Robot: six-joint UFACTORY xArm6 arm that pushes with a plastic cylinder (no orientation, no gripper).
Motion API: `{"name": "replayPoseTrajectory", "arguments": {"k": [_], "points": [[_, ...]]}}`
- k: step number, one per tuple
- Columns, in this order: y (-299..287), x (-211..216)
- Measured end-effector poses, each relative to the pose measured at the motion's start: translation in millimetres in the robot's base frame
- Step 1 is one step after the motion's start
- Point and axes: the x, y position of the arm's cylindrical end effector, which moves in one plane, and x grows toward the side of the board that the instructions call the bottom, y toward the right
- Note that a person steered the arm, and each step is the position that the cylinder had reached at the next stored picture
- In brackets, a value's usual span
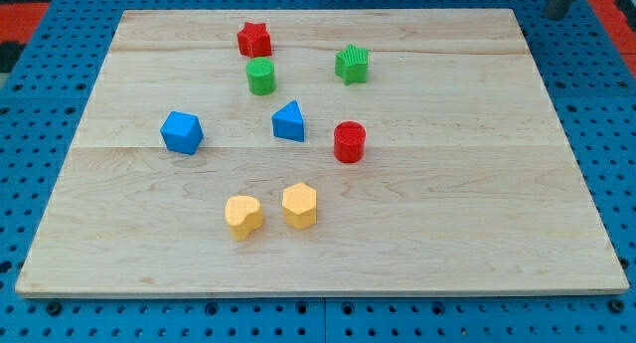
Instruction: Push the red star slightly right
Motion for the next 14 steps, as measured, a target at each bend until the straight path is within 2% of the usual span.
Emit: {"name": "replayPoseTrajectory", "arguments": {"k": [3,5,8,11,14], "points": [[-16,-8],[-84,-8],[-217,-2],[-254,-10],[-347,-10]]}}
